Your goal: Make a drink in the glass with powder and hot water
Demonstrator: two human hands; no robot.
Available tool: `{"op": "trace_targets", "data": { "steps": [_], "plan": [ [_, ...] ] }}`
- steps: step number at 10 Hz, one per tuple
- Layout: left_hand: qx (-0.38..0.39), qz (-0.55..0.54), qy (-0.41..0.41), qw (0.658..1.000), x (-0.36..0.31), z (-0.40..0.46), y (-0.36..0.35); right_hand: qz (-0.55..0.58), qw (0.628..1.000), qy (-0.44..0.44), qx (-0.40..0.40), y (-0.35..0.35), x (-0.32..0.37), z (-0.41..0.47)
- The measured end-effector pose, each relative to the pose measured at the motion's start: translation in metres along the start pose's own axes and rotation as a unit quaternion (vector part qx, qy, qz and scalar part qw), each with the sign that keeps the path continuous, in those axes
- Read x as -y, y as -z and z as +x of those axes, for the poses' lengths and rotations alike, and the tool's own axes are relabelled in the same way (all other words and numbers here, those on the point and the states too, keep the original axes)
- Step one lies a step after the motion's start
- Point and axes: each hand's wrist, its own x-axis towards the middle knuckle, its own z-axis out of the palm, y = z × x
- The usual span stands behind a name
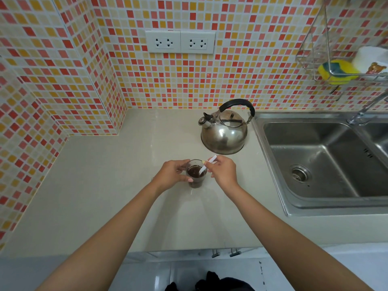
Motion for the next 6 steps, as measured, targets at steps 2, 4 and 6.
{"op": "trace_targets", "data": {
  "steps": [2,4,6],
  "plan": [
    [0.001,0.017,0.005,1.0,0.005,0.002,0.002,-0.035,0.999,-0.007,0.005,0.0,-0.006,-0.003],
    [-0.007,0.011,0.006,1.0,0.008,0.003,0.002,-0.043,0.999,-0.012,0.014,-0.001,-0.007,-0.006],
    [-0.009,-0.001,0.012,1.0,0.006,-0.001,0.004,-0.054,0.997,-0.036,0.051,0.012,-0.002,-0.011]
  ]
}}
